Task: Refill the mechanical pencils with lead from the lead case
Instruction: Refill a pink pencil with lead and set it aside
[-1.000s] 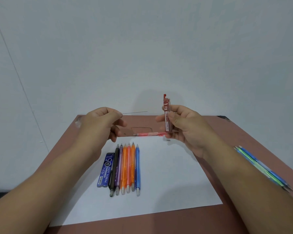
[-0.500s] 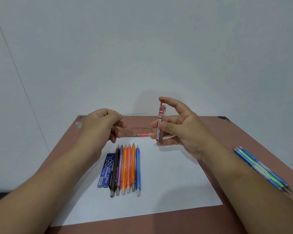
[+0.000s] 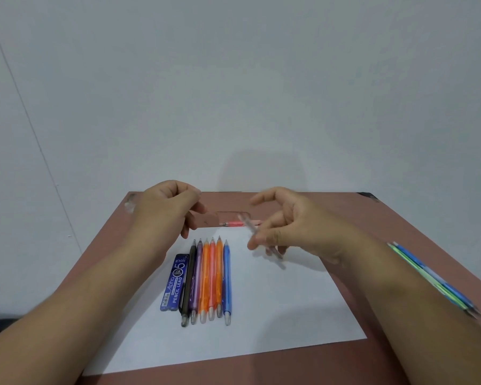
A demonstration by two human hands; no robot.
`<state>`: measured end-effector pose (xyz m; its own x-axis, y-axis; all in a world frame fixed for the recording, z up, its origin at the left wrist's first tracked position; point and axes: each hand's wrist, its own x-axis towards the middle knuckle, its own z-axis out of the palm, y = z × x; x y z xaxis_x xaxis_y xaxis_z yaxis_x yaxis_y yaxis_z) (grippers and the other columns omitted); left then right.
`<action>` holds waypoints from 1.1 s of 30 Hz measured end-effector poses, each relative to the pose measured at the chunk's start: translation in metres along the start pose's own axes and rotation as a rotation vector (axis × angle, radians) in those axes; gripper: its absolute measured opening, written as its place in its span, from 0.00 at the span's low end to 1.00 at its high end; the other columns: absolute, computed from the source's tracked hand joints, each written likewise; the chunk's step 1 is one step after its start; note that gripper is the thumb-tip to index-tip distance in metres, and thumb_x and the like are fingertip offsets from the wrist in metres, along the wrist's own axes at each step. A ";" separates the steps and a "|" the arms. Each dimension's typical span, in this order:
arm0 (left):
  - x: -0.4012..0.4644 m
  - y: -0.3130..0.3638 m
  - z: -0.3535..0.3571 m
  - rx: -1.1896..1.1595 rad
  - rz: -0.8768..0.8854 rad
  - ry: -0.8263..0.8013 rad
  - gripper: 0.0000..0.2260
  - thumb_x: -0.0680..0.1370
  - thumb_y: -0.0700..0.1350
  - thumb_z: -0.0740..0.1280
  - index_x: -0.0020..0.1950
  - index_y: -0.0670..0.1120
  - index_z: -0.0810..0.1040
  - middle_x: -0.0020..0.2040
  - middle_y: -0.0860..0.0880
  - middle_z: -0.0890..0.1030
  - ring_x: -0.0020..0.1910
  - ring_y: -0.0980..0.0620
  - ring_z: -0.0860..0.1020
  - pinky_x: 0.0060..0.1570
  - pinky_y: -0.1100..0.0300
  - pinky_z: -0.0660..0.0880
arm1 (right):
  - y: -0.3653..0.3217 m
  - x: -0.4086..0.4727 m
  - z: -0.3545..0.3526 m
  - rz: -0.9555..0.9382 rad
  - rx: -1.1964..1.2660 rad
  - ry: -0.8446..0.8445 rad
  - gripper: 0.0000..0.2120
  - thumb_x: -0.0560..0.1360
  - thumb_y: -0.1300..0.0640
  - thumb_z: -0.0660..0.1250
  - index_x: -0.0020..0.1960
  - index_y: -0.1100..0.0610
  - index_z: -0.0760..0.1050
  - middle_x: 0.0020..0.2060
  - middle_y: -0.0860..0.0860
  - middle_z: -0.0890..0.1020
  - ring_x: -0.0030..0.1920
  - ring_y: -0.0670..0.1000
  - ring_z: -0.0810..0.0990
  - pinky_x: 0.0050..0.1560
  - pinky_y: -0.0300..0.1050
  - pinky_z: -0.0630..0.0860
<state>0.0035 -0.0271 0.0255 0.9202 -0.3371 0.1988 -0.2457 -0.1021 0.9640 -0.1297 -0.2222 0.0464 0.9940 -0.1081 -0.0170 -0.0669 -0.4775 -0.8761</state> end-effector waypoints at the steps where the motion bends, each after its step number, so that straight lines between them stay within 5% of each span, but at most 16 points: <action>1: -0.001 0.000 0.000 0.024 0.012 0.003 0.07 0.81 0.44 0.65 0.48 0.43 0.81 0.39 0.49 0.85 0.28 0.54 0.77 0.28 0.62 0.75 | -0.001 -0.001 0.001 0.019 -0.075 -0.026 0.22 0.74 0.60 0.76 0.63 0.46 0.72 0.44 0.53 0.88 0.44 0.53 0.86 0.49 0.52 0.81; 8: -0.010 0.006 0.004 0.241 0.160 -0.006 0.06 0.81 0.47 0.66 0.47 0.47 0.81 0.32 0.55 0.82 0.25 0.63 0.75 0.24 0.74 0.68 | -0.005 -0.001 0.009 0.046 -0.374 -0.121 0.13 0.70 0.51 0.80 0.52 0.42 0.81 0.48 0.40 0.86 0.40 0.39 0.84 0.46 0.41 0.81; 13: -0.012 0.004 0.007 0.359 0.234 -0.034 0.05 0.80 0.52 0.67 0.45 0.56 0.79 0.36 0.59 0.83 0.34 0.60 0.80 0.29 0.71 0.71 | 0.003 0.000 0.007 -0.145 -0.292 0.275 0.05 0.70 0.47 0.79 0.43 0.44 0.84 0.37 0.45 0.84 0.38 0.45 0.82 0.42 0.45 0.81; 16: -0.011 0.000 0.009 0.408 0.271 -0.048 0.04 0.80 0.54 0.67 0.45 0.58 0.78 0.37 0.56 0.83 0.35 0.56 0.80 0.33 0.67 0.74 | 0.010 0.005 0.009 -0.291 -0.288 0.441 0.04 0.72 0.52 0.78 0.45 0.44 0.84 0.35 0.48 0.81 0.35 0.45 0.77 0.39 0.40 0.76; 23: -0.014 -0.003 0.013 0.370 0.377 -0.099 0.04 0.79 0.51 0.68 0.45 0.56 0.80 0.37 0.59 0.82 0.34 0.58 0.79 0.34 0.65 0.75 | 0.022 0.017 0.014 -0.415 -0.528 0.509 0.10 0.74 0.53 0.76 0.55 0.46 0.85 0.36 0.41 0.78 0.39 0.44 0.76 0.39 0.29 0.70; 33: -0.015 -0.005 0.014 0.332 0.503 -0.129 0.05 0.78 0.54 0.67 0.48 0.55 0.81 0.36 0.59 0.80 0.34 0.58 0.77 0.35 0.60 0.75 | 0.018 0.017 0.017 -0.511 -0.529 0.597 0.03 0.75 0.56 0.76 0.48 0.49 0.87 0.37 0.42 0.80 0.38 0.45 0.77 0.38 0.31 0.70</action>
<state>-0.0135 -0.0350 0.0155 0.6279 -0.5283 0.5715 -0.7408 -0.1805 0.6470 -0.1124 -0.2179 0.0225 0.7153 -0.1348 0.6856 0.1879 -0.9079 -0.3746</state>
